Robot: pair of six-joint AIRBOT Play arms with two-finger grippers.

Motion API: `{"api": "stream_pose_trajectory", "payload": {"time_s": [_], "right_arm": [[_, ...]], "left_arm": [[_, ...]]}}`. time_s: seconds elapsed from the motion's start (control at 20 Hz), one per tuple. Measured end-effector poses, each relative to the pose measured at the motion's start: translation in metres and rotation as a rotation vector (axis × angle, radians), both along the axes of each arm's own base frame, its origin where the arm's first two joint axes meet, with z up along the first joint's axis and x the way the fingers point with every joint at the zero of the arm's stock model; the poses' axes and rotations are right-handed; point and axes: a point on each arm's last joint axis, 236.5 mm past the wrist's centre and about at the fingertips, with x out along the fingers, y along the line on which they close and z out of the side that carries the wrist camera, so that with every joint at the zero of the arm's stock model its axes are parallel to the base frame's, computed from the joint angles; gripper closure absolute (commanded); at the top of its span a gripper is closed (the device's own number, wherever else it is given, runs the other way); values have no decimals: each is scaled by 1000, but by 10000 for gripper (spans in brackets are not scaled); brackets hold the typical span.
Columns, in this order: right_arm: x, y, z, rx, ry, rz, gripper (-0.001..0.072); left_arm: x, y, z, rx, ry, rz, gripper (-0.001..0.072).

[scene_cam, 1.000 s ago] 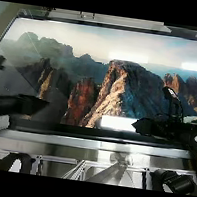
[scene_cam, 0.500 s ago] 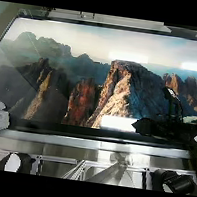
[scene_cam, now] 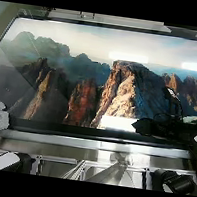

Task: Fold the shirts.

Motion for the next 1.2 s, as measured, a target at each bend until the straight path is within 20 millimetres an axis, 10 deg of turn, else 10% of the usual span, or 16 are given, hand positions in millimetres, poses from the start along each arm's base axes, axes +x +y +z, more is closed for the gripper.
{"api": "stream_pose_trajectory", "payload": {"time_s": [0.05,0.15,0.3,0.5,0.7,0.85,0.95,1.0,1.05,1.1,1.2], "right_arm": [[0,0,0,0,-1,0,696],[0,0,0,0,-1,0,695],[0,0,0,0,-1,0,695],[0,0,0,1,-2,-1,695],[0,0,0,1,-2,-1,695],[0,0,0,1,-2,-1,695],[0,0,0,1,-1,-1,686],[0,0,0,0,0,0,675],[-1,0,0,-1,2,1,493],[0,-1,0,-2,3,-1,207],[3,-4,-1,-4,2,-16,142]], "left_arm": [[2,6,-10,2,-3,1,40],[8,14,-24,0,-5,-10,692],[37,22,-21,1,-28,-65,688],[129,-12,31,-37,-201,-236,688],[240,-142,131,-149,-540,-573,688],[270,-256,198,-199,-726,-872,689],[275,-308,219,-201,-791,-1011,564],[276,-330,224,-207,-809,-1067,223],[277,-351,226,-215,-823,-1116,-3],[277,-368,224,-228,-825,-1156,-3],[276,-397,217,-260,-815,-1220,-1]]}}
